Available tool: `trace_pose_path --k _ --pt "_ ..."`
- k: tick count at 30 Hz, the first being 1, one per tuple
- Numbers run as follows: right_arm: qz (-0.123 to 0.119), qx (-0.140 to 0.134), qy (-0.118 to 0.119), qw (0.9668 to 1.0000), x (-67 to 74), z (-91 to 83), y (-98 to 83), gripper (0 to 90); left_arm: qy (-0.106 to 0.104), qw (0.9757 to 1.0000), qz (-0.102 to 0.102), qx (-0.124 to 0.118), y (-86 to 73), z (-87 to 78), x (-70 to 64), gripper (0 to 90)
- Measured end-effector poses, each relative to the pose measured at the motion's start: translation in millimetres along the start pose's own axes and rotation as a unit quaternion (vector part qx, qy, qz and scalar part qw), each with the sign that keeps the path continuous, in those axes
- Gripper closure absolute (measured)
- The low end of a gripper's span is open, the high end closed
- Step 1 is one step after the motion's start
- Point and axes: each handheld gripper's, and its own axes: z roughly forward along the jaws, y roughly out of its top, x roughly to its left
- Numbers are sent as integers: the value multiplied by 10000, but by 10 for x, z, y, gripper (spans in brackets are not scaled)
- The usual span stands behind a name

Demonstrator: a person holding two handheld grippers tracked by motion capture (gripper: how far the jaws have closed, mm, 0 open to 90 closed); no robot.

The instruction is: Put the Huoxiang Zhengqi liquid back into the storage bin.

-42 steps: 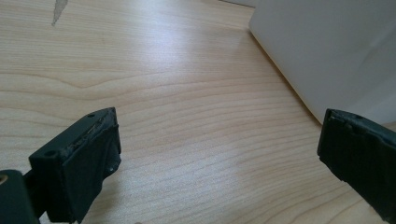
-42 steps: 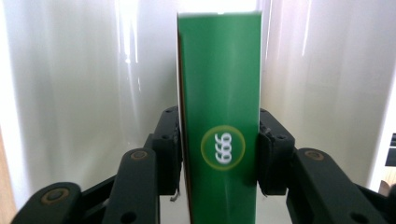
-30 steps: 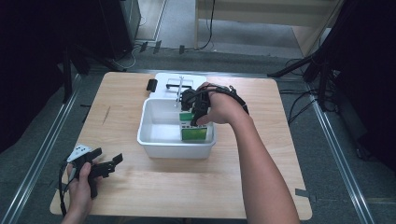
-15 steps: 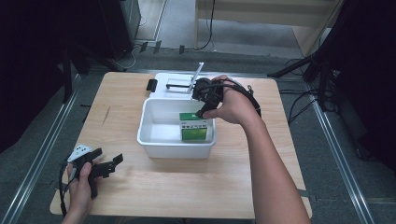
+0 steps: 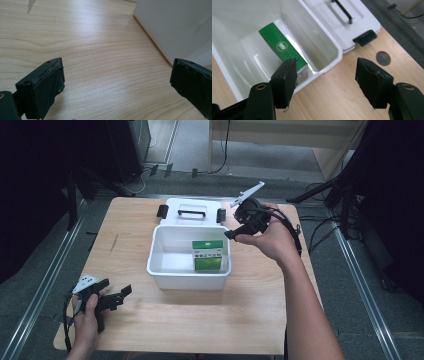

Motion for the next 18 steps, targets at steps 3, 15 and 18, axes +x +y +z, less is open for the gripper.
trace_pose_path --k 3,15,18 --pt "189 -216 -222 9993 -26 -45 -108 323 7 10000 -6 -14 -1 2 -3 3" --pt "1727 -1292 -559 9749 -160 -125 -580 230 -2 10000 -3 21 -3 -3 3 3" --pt "1864 -1435 -680 9695 -166 -108 -734 215 -1 10000 -12 23 -2 -1 -1 3"
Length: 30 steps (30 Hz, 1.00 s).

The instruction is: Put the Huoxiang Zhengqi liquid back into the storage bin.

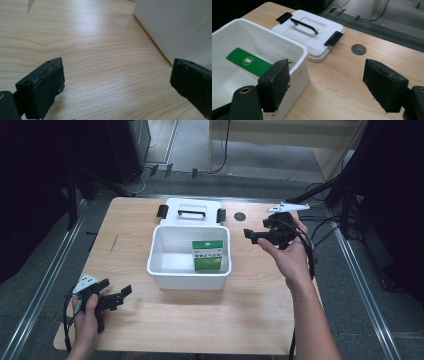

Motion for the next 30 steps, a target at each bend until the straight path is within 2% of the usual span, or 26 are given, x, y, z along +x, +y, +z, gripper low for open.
trace_pose_path --k 3,8,10,13,14,16,19,20,21,23,25,27,30 --pt "100 -179 -277 9994 -50 -21 -112 191 -3 10000 1 3 0 1 1 3" --pt "176 -317 -382 9986 -109 -56 -292 176 2 10000 -1 2 0 -1 0 3" --pt "326 -363 -539 9974 -148 -76 -401 174 6 10000 -4 3 -1 -1 0 3" --pt "635 -582 -623 9943 -244 -129 -607 149 10 10000 8 5 -1 1 -1 3" --pt "635 -582 -623 9943 -244 -129 -607 149 2 10000 10 20 -1 1 0 3" --pt "723 -650 -675 9930 -289 -151 -718 119 8 10000 4 23 -1 4 -1 3" --pt "903 -741 -915 9889 -342 -179 -885 117 0 10000 -19 35 1 6 1 3" --pt "965 -805 -873 9882 -369 -185 -947 117 -2 10000 -16 44 2 6 2 3" --pt "1221 -860 -794 9856 -412 -206 -1063 111 -2 10000 -14 47 2 6 2 3" --pt "1298 -899 -768 9845 -423 -214 -1107 111 5 10000 -13 41 1 5 1 3" --pt "1452 -1056 -837 9802 -470 -244 -1242 114 10 10000 -11 51 2 7 -1 3" --pt "1430 -1141 -941 9786 -510 -281 -1367 116 14 10000 -8 45 2 6 -1 3" --pt "1275 -1325 -1073 9771 -556 -297 -1544 116 13 10000 -21 42 2 7 0 3"
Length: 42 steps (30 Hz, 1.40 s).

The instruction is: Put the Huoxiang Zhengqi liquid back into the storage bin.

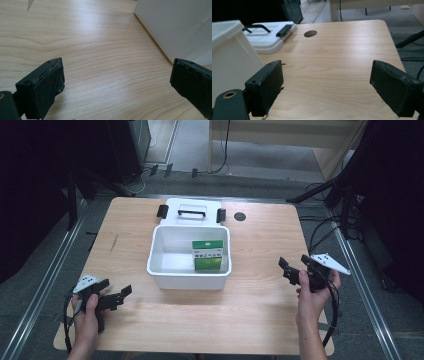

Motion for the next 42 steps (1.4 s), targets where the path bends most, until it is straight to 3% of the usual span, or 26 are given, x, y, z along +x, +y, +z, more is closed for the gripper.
trace_pose_path --k 3,7,9,12,18,22,32,34,36,39,42 --pt "-124 -33 -148 9998 -96 -25 -147 113 1 10000 5 5 0 0 1 3" --pt "-75 -121 -168 9998 -228 -89 -334 109 -7 10000 -14 -10 -1 -3 3 3" --pt "-192 -101 -227 9995 -273 -122 -418 97 -9 10000 -15 -12 -1 -3 3 3" --pt "-182 -71 -276 9994 -329 -175 -517 89 -7 10000 -11 -15 -2 -2 1 3" --pt "-233 -230 -362 9988 -360 -341 -639 88 -11 10000 -16 -16 -1 -1 3 3" --pt "-121 -382 -365 9985 -369 -479 -736 88 -14 10000 -11 -13 -1 -1 3 3" --pt "-239 -318 -505 9979 -395 -688 -940 110 -22 10000 -33 -21 -2 -6 11 3" --pt "-214 -306 -434 9984 -404 -712 -949 131 -20 10000 -22 -15 -1 -5 9 3" --pt "-101 -224 -106 9996 -441 -764 -954 130 -16 10000 -24 -7 0 -2 5 3" --pt "-50 -287 64 9996 -480 -760 -922 136 -2 10000 -16 -4 0 1 2 3" --pt "9 -223 -24 9997 -515 -714 -922 139 4 10000 -5 13 1 2 2 3"
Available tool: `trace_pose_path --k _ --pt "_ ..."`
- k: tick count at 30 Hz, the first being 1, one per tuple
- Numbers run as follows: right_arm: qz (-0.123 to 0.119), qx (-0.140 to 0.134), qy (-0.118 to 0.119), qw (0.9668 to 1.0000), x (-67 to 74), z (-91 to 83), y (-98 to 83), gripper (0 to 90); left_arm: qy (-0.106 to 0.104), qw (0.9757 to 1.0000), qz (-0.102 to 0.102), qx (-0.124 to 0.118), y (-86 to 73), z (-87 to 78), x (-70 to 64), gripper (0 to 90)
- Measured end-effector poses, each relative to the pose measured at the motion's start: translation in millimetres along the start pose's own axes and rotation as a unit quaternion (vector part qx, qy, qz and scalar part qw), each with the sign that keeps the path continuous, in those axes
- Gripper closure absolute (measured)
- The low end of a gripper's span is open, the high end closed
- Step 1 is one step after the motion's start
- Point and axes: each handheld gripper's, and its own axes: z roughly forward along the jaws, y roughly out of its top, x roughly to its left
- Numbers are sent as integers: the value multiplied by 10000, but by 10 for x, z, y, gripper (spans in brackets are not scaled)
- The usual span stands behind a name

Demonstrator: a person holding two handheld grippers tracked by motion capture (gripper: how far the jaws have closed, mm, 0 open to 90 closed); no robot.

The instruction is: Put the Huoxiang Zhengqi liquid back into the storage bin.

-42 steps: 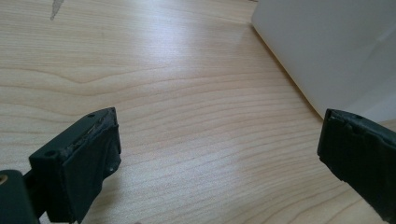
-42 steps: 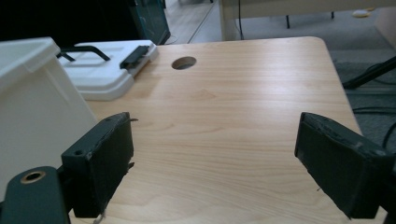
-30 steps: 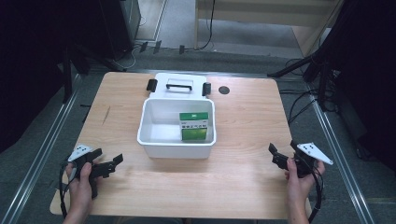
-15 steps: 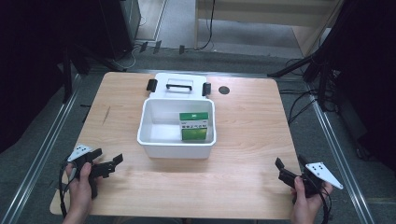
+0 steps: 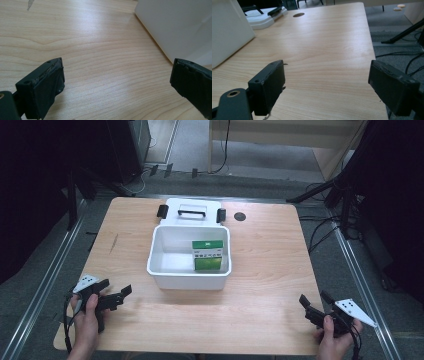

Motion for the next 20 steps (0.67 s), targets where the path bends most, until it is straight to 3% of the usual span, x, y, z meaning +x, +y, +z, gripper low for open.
trace_pose_path --k 3,6,9,20 --pt "-48 144 -158 9998 21 37 2 128 -6 10000 -8 -6 -1 0 1 3" --pt "-124 264 -107 9995 38 49 1 124 -9 10000 6 9 1 1 1 3" --pt "-45 351 -146 9993 32 60 6 125 -7 10000 8 11 1 1 0 3" --pt "-86 445 -236 9987 43 91 16 126 64 10000 22 -20 4 1 -1 3"
